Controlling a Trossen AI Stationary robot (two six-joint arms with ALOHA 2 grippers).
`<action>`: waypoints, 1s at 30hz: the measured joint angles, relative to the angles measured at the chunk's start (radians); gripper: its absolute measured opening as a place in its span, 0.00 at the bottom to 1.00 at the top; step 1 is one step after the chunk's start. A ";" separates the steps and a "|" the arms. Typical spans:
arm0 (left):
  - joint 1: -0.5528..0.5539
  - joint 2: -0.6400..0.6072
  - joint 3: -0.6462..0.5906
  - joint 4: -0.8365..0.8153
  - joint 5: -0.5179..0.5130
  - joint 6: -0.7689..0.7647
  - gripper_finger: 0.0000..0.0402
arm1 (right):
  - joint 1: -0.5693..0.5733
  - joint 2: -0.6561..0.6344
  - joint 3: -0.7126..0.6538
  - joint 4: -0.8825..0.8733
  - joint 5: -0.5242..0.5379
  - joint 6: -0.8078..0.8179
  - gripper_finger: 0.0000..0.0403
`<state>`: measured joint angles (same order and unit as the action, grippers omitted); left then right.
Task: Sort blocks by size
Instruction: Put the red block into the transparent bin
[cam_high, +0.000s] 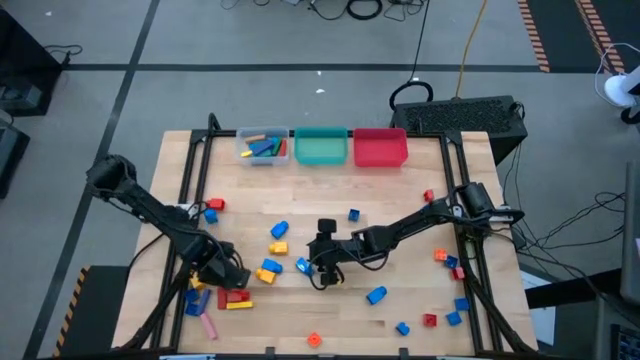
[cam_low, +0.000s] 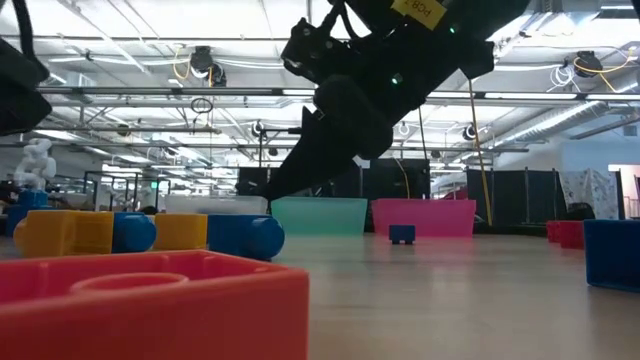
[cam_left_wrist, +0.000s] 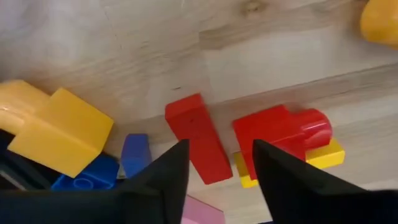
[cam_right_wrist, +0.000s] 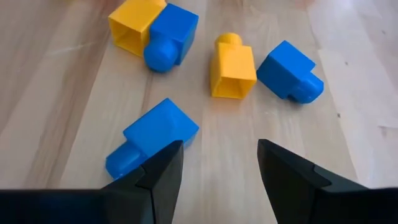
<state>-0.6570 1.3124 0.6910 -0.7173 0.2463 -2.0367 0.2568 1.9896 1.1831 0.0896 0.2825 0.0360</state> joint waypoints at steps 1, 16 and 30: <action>-0.001 0.003 0.000 0.003 -0.004 -0.006 0.49 | 0.000 0.000 0.000 -0.001 0.000 -0.003 0.48; -0.021 0.112 0.000 0.019 -0.013 -0.026 0.68 | 0.002 0.000 0.000 -0.001 0.000 0.004 0.48; -0.041 0.182 0.001 0.065 0.009 -0.014 0.46 | 0.002 -0.001 0.000 0.000 0.000 0.004 0.48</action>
<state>-0.6979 1.4940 0.6922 -0.6525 0.2558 -2.0507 0.2592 1.9884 1.1831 0.0898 0.2821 0.0399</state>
